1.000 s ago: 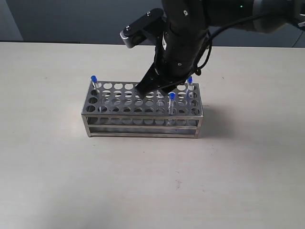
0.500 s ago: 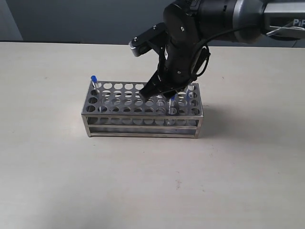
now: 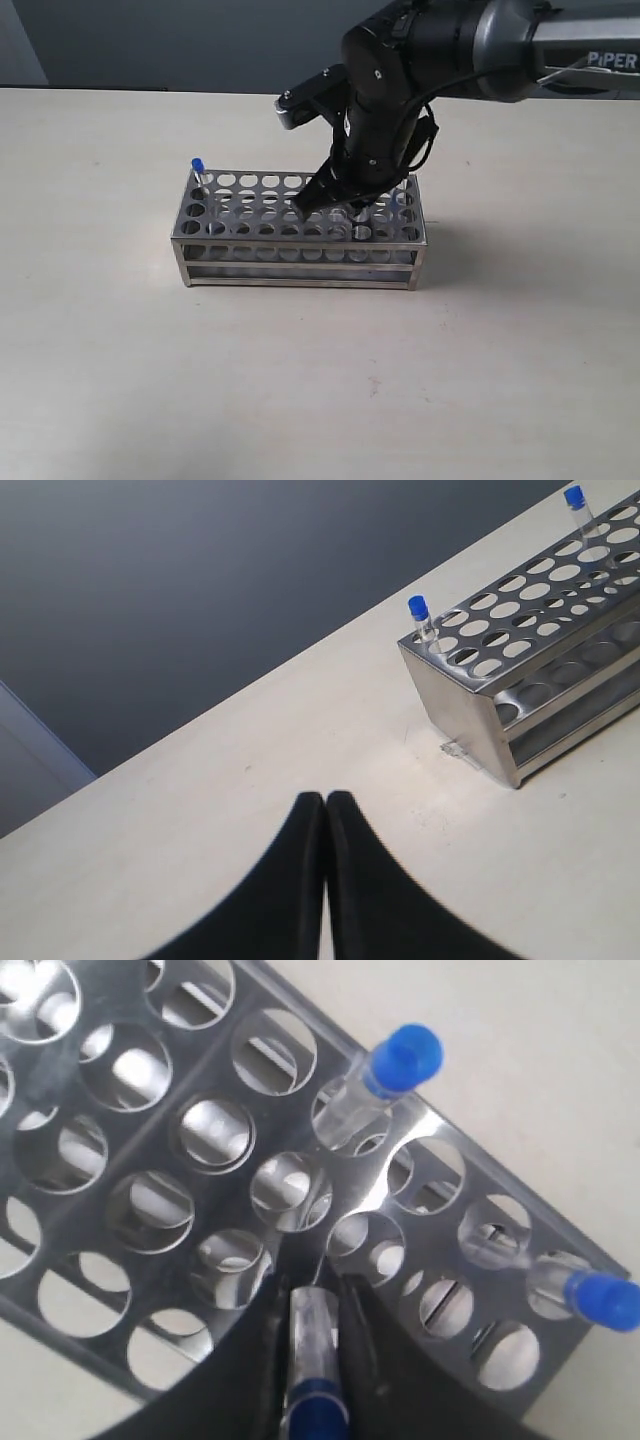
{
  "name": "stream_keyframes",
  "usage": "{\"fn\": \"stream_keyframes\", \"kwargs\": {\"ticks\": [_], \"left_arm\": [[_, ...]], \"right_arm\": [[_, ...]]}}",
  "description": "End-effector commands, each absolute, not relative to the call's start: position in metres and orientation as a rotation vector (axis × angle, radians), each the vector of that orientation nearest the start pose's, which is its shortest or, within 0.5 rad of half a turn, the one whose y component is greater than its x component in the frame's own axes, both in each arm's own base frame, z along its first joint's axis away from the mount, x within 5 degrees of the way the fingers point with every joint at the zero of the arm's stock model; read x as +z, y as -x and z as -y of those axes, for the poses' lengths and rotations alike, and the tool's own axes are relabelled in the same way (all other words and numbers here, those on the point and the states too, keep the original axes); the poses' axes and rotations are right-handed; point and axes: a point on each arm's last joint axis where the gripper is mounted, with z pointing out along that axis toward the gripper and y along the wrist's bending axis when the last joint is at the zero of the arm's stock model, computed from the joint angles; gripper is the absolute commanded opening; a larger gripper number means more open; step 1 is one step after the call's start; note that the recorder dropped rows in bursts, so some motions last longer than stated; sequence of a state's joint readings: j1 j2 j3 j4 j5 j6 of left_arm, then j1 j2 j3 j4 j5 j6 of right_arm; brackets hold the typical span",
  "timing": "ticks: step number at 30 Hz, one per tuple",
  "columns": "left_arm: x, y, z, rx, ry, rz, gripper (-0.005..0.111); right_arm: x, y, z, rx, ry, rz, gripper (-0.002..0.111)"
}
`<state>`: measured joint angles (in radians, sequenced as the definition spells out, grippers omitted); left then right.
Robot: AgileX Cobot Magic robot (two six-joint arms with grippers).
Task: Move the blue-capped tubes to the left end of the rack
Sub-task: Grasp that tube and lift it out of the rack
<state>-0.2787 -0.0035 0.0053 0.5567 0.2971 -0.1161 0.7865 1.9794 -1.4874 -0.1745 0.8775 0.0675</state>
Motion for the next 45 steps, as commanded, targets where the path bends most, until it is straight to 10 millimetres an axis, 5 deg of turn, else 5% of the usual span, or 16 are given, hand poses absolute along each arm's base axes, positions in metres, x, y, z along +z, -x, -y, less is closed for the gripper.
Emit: {"fn": "stream_keyframes", "kwargs": {"ticks": [1,10,18,26,32,45], "left_arm": [[0.191,-0.056,0.002,0.230,-0.488,-1.665,0.001],[0.191,-0.056,0.002,0.230,-0.488,-1.665,0.001],[0.191,-0.056,0.002,0.230,-0.488,-1.665,0.001],[0.191,-0.056,0.002,0.229,-0.487,-1.668,0.001],[0.191,-0.056,0.002,0.229,-0.487,-1.668,0.001],[0.191,-0.056,0.002,0.229,-0.487,-1.668,0.001]], "right_arm": [[0.242,-0.297,-0.273,-0.050,1.094,-2.535,0.000],[0.303,-0.276,-0.262,0.065,1.057,-2.421,0.000],[0.318,-0.279,-0.316,0.355,1.271,-2.271,0.000],[0.305,-0.304,-0.363,0.438,1.412,-2.267,0.000],[0.297,-0.303,-0.391,0.481,1.469,-2.233,0.000],[0.264,-0.311,-0.403,0.452,1.504,-2.276,0.000]]}}
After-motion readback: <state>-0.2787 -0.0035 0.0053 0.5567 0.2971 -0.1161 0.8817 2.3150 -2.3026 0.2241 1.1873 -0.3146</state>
